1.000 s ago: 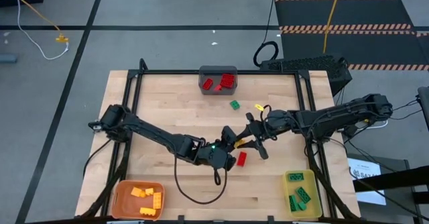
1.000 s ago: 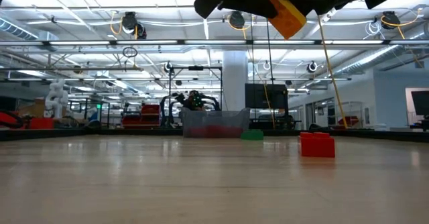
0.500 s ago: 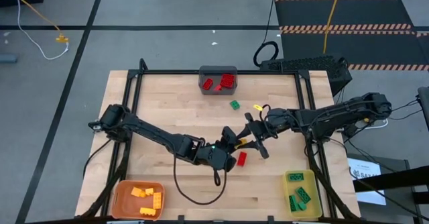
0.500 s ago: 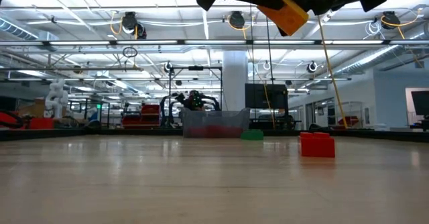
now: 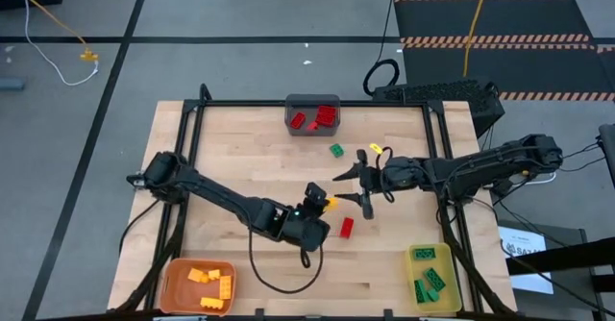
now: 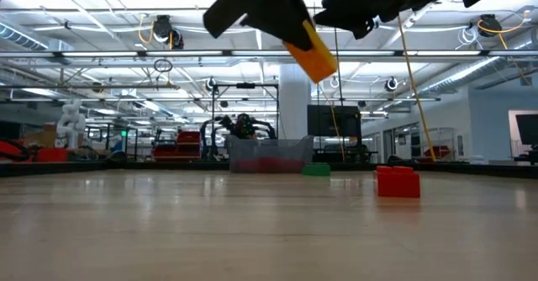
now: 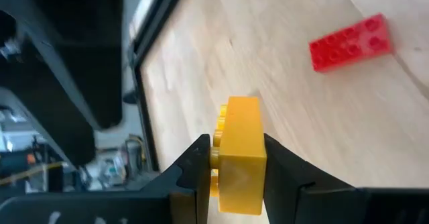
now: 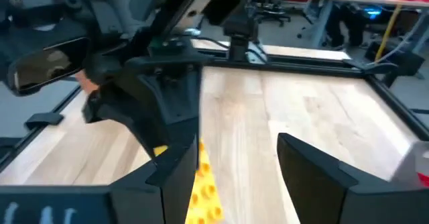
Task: Sort & place blocks by color
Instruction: Put the yellow game piece into the orange bin
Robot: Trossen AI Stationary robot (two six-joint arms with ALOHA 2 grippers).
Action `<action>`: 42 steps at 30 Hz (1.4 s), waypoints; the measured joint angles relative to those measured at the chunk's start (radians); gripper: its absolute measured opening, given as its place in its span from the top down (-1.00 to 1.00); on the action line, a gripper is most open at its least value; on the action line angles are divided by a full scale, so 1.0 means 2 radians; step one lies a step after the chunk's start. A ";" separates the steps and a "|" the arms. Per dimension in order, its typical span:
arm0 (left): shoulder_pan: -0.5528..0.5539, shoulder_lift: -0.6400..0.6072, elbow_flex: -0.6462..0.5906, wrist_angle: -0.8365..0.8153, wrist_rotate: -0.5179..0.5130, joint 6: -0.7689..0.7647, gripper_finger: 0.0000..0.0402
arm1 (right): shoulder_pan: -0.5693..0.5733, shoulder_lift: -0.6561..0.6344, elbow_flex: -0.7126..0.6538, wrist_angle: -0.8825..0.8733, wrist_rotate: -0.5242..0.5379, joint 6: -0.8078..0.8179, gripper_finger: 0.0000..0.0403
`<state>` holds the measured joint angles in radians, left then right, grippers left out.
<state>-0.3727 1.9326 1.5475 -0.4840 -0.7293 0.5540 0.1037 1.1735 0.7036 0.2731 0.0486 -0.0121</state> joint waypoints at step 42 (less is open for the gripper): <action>-0.184 -0.002 0.172 -0.462 0.029 -0.731 0.53 | 0.064 -0.005 -0.065 -0.023 0.040 0.208 0.07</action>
<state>-0.7407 1.9289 1.8919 -1.4078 -0.6706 -0.9081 0.2322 1.1633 0.5732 0.2279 0.1293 0.4034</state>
